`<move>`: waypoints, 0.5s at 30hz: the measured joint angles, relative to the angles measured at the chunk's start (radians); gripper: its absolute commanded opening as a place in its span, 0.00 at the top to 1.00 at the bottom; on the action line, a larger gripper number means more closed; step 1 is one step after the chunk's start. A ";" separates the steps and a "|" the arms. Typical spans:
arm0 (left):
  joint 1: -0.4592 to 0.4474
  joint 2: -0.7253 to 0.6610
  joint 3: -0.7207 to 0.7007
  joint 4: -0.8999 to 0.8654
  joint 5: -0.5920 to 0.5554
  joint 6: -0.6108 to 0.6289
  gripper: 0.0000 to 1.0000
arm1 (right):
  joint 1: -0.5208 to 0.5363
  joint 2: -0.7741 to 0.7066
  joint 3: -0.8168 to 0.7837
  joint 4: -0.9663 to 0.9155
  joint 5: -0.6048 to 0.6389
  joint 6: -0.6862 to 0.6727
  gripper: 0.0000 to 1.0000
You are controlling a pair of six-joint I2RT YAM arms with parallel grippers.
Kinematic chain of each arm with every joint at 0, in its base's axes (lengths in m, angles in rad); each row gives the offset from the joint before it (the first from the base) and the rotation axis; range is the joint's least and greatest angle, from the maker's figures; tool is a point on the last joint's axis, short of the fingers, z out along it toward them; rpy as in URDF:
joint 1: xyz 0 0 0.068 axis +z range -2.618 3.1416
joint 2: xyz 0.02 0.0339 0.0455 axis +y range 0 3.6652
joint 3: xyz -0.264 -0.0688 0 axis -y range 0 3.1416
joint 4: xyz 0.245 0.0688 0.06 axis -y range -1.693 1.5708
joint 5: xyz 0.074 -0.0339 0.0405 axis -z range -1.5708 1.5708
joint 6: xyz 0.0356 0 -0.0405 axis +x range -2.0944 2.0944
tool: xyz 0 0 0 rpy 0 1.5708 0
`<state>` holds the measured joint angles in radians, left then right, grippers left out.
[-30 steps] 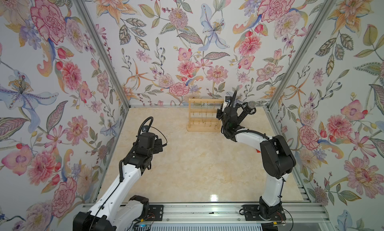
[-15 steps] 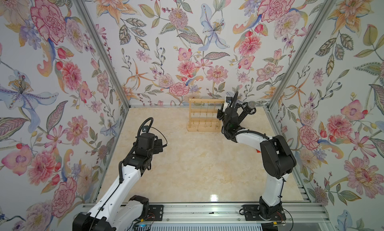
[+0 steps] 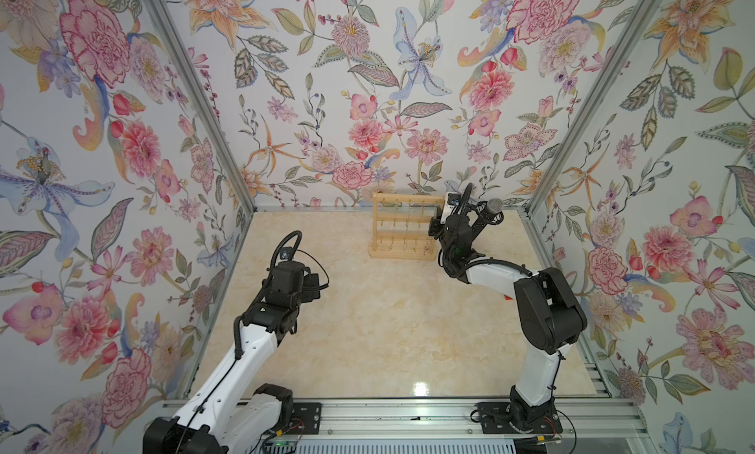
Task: Take the necklace off the jewelry display stand
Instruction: Move the stand to the center of the board.
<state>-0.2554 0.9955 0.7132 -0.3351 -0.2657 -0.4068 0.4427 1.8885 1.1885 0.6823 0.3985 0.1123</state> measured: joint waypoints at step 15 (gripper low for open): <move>0.000 0.006 0.000 0.000 0.000 0.000 0.01 | -0.001 -0.053 -0.035 -0.007 -0.034 0.005 0.64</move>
<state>-0.2554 1.0016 0.7132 -0.3351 -0.2657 -0.4072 0.4416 1.8355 1.1538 0.6750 0.3649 0.1177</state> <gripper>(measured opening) 0.989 0.356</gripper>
